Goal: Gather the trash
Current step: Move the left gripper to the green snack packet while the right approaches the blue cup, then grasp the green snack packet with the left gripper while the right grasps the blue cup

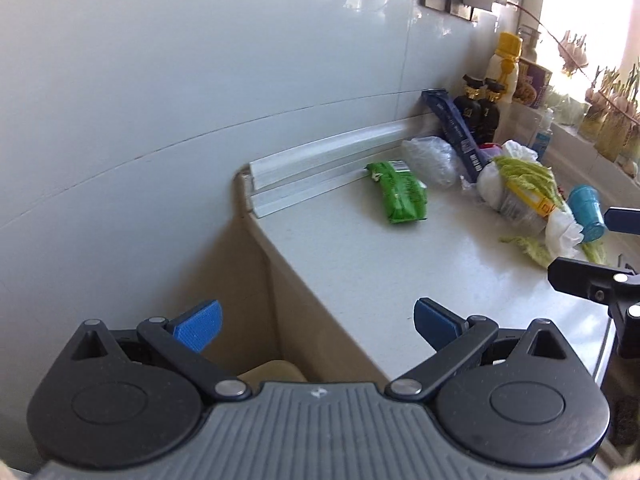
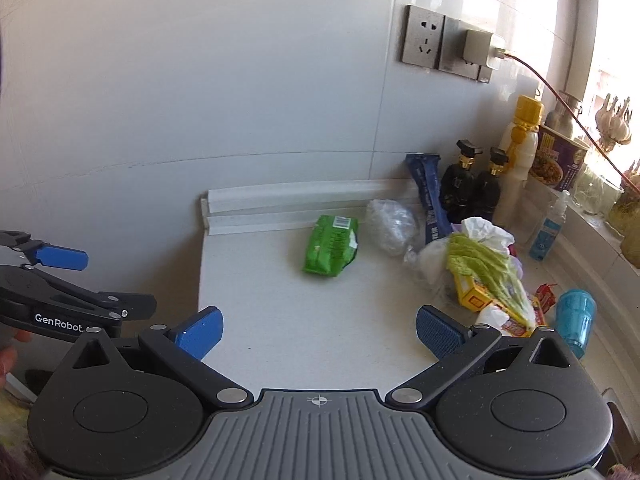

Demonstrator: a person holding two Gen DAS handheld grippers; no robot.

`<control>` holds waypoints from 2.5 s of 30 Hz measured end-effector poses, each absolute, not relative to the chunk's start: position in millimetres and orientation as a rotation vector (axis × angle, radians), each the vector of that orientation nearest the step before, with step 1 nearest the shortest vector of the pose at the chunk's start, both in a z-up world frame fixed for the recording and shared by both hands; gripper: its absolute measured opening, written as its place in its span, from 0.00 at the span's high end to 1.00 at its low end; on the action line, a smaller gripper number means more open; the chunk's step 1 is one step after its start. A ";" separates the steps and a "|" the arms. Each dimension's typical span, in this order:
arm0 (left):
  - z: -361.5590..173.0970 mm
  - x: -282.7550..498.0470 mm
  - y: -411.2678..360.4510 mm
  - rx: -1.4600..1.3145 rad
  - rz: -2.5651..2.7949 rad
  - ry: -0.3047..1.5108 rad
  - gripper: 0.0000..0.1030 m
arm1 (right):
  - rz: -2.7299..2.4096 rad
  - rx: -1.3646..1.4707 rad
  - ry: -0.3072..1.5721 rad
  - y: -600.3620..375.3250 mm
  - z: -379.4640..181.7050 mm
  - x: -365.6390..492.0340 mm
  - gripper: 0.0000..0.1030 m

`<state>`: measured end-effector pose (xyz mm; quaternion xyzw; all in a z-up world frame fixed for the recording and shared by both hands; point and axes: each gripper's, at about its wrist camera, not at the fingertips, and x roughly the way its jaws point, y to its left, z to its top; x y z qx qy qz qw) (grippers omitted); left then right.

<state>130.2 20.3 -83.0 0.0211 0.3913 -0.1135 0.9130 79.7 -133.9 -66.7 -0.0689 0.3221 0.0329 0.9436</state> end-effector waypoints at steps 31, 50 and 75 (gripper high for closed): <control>-126.6 265.7 -103.5 -0.069 -0.171 0.784 0.20 | -0.228 0.043 0.640 -408.7 -100.1 155.0 0.00; -160.3 301.2 -112.8 -0.006 -0.115 0.821 0.38 | -0.319 0.225 0.785 -466.0 -156.3 191.9 0.04; -142.8 290.7 -107.6 -0.057 -0.118 0.829 0.64 | -0.323 0.258 0.758 -450.4 -128.1 196.2 0.45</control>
